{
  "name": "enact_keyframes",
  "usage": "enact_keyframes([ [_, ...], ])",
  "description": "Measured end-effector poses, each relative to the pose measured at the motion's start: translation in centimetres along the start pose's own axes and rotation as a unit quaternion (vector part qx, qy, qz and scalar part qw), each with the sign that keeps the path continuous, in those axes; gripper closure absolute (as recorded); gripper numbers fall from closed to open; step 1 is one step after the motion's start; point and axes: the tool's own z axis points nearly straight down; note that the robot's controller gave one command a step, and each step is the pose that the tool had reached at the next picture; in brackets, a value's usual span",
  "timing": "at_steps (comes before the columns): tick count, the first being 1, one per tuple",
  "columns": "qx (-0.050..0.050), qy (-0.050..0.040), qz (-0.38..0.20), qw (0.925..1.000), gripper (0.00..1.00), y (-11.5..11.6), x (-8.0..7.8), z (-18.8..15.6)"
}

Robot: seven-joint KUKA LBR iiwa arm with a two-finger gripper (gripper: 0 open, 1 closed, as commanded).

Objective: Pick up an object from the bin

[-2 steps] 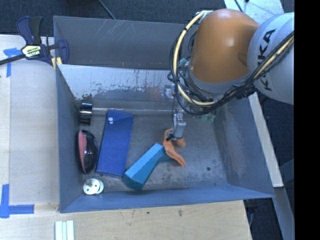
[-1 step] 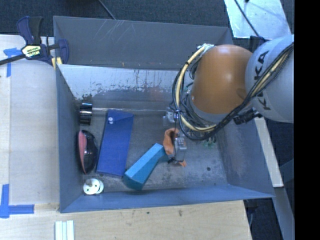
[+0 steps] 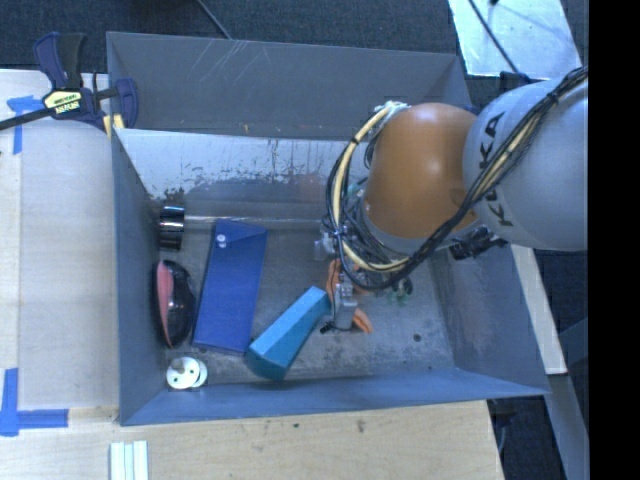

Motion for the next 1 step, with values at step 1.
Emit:
enact_keyframes([
  [1,0.000,-0.0027,-0.048,0.9989,0.00,-0.32,-1.42,4.28],
])
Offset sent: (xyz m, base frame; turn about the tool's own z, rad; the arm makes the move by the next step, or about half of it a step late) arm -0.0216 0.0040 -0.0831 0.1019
